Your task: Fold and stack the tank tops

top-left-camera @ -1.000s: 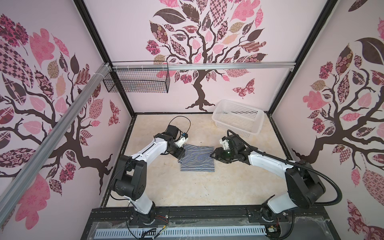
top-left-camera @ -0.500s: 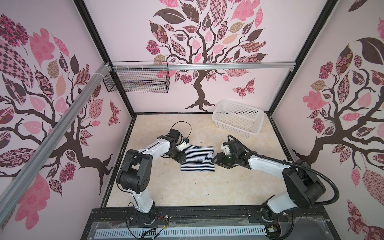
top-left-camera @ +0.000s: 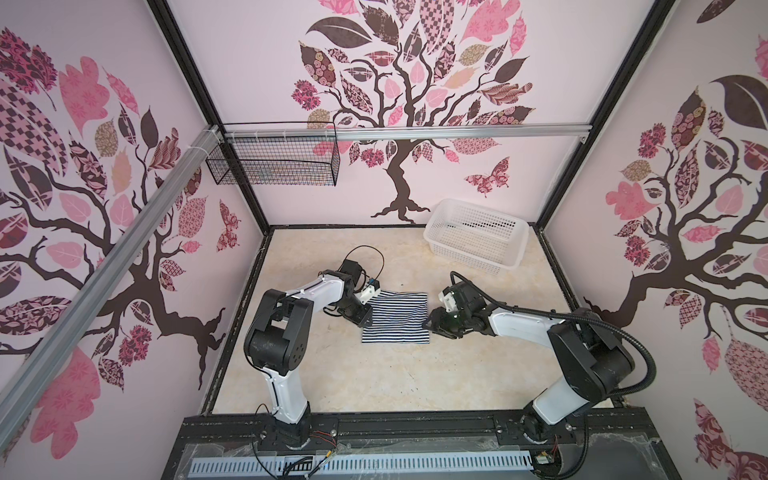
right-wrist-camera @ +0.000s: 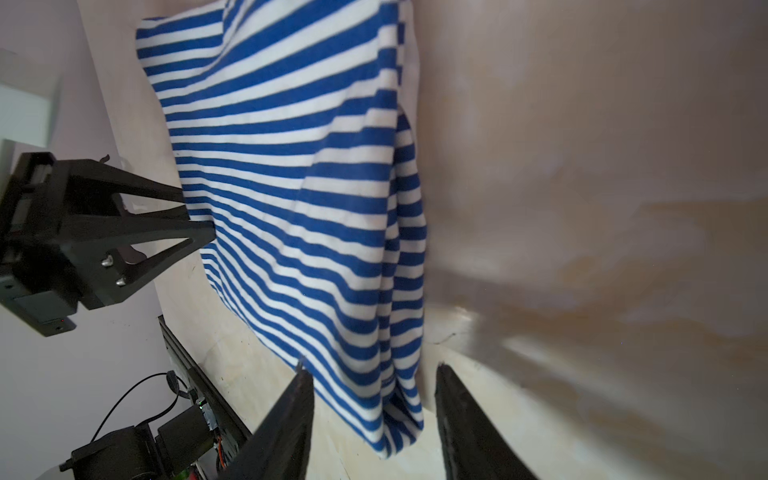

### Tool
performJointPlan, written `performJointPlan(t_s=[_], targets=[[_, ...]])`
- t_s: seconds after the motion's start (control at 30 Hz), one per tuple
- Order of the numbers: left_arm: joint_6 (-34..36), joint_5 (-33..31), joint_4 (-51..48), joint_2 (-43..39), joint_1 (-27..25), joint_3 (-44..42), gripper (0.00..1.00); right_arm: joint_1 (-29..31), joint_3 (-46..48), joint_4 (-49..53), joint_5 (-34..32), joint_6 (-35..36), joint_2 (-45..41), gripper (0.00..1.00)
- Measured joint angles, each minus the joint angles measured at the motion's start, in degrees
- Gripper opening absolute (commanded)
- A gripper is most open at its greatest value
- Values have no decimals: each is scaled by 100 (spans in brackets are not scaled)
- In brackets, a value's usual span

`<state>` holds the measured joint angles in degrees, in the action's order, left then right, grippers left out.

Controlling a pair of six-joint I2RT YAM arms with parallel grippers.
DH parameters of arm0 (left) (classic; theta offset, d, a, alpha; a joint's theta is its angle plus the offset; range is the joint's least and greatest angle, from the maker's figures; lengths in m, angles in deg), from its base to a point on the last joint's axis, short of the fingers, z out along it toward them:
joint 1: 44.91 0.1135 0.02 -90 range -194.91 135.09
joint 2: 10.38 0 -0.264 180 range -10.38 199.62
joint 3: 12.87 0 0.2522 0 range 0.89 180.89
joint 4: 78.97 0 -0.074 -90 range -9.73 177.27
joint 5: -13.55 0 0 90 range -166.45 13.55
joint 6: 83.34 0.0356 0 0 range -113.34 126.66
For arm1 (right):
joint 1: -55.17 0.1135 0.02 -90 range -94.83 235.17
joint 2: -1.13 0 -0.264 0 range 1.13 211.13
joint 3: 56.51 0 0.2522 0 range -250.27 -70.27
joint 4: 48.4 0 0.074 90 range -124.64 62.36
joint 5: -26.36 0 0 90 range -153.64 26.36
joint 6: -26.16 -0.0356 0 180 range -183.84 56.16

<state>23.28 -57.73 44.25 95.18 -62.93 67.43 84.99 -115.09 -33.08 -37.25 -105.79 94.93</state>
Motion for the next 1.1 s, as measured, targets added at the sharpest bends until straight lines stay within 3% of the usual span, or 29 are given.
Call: performJointPlan(t_s=[0.13, 0.2, 0.47, 0.73, 0.83, 1.0, 1.1], targets=[[-13, 0, -50, 2, 192, 55, 26, 7, -326, -48, 42, 20, 350, 30], [-22, 74, -74, 4, 382, 107, 25, 17, -498, -63, 63, 7, 540, 26], [-4, 466, -192, 24, 1331, 254, 25, 315, -1095, -120, 120, -15, 1268, 24], [85, 752, -273, 24, 1626, 254, 38, 662, -1856, -219, 195, -98, 1897, 24], [70, 809, -271, 24, 1628, 254, 40, 693, -1987, -256, 238, -140, 2017, 26], [70, 883, -269, 24, 1628, 254, 41, 693, -2103, -315, 343, -131, 2059, 49], [76, 883, -269, 24, 1628, 251, 40, 691, -2162, -284, 317, -83, 2059, 52]])
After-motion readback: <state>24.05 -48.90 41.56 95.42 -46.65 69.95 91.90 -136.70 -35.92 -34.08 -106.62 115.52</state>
